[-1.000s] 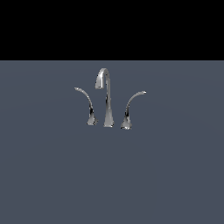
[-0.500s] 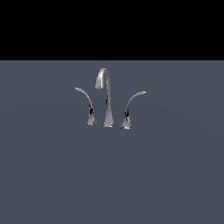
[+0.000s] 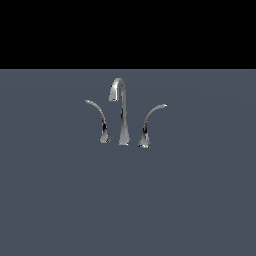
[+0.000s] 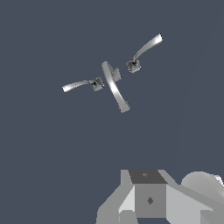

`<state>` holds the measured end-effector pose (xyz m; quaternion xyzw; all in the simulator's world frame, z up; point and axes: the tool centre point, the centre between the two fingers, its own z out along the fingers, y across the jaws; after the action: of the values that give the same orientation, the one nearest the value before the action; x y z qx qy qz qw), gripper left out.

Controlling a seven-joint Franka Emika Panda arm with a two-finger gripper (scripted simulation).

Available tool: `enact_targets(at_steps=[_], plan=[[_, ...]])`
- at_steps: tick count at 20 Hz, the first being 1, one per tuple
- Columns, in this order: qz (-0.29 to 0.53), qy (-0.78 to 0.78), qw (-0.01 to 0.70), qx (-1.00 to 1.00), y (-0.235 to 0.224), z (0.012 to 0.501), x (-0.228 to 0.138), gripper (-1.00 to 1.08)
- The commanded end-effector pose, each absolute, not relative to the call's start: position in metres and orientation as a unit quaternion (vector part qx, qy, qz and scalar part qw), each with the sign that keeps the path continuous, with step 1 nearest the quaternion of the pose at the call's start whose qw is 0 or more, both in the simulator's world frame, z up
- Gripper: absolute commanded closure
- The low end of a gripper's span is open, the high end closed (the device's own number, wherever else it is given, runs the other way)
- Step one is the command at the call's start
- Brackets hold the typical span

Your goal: Turn on the faucet by rotating a designated handle.

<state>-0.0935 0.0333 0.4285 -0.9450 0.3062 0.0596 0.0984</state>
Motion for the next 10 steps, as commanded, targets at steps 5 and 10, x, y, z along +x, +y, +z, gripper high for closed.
enact_targets(at_steps=[5, 10], plan=[[0.076, 0.391, 0.097, -0.912, 0.046, 0.399, -0.051, 1.08], [0.083, 0.455, 0.089, -0.882, 0.056, 0.373, -0.021, 1.08]])
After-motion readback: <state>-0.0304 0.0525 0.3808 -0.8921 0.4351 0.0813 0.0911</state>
